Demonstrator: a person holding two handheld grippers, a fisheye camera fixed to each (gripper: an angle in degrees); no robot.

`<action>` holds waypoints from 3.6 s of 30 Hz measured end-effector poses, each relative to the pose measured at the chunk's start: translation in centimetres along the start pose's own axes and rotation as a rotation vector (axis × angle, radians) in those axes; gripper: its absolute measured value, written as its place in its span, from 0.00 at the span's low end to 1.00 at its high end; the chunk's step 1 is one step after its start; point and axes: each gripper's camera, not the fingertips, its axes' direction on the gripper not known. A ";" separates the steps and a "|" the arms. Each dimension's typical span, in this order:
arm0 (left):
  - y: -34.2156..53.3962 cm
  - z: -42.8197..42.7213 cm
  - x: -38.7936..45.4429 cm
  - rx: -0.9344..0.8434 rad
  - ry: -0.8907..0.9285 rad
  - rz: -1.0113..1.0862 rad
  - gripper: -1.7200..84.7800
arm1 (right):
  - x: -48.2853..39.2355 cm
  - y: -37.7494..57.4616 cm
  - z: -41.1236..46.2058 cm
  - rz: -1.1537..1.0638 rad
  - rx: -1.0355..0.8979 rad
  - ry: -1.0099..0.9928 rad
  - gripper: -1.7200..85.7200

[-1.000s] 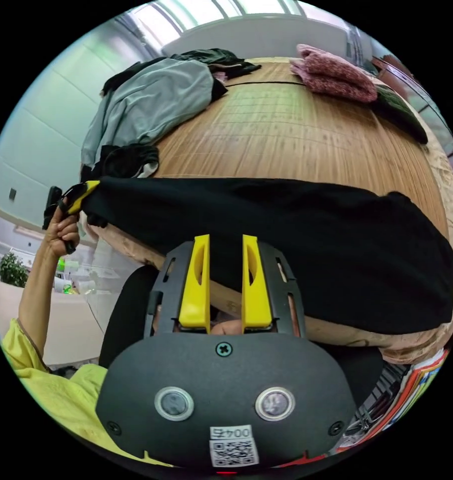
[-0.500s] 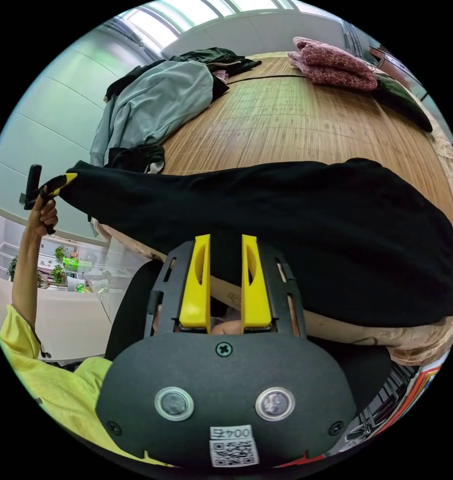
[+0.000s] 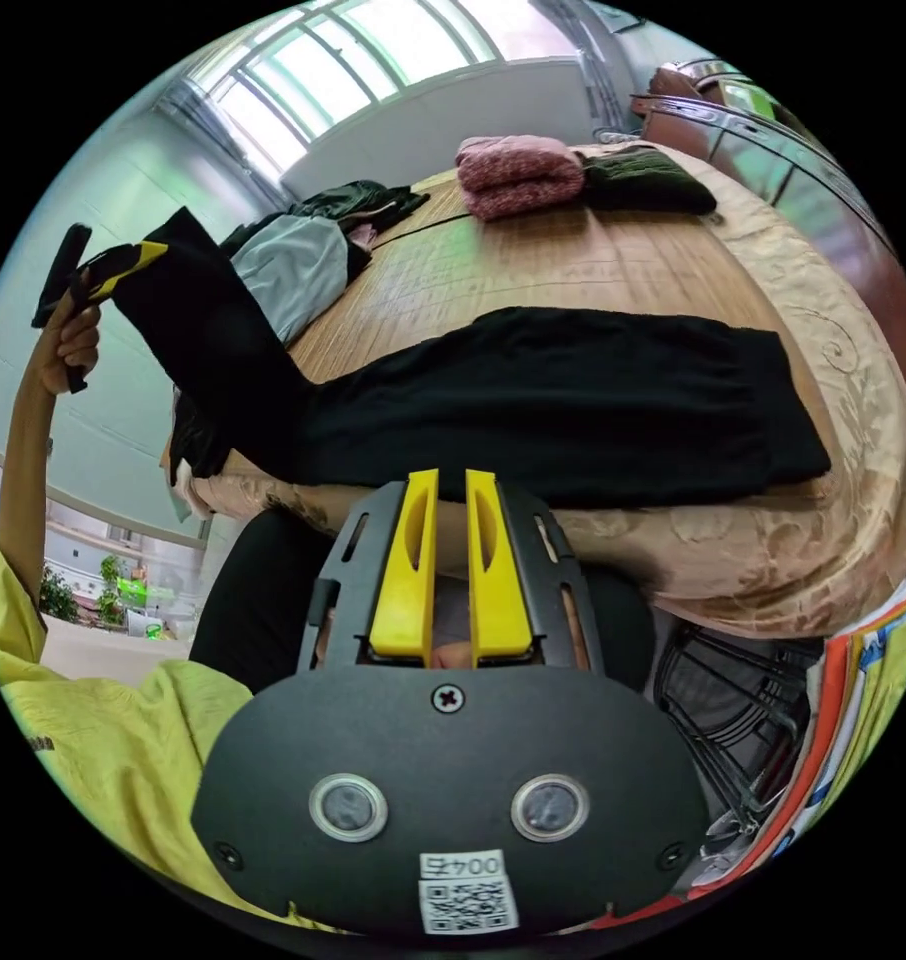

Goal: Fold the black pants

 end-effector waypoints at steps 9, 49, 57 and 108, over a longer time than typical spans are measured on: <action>-9.7 20.0 12.2 -0.063 0.062 0.041 0.07 | 10.4 6.2 -6.5 0.170 0.103 0.014 0.06; 23.5 29.1 9.0 0.096 -0.228 -0.030 0.18 | 1.3 -6.4 2.1 0.010 -0.085 0.041 0.08; 25.8 31.8 11.7 0.083 -0.285 -0.021 0.17 | -0.5 -8.6 6.2 -0.132 -0.109 0.263 0.04; 39.7 29.2 -0.3 0.132 -0.142 -0.146 0.04 | 41.9 -9.5 0.6 0.653 0.105 -0.545 0.15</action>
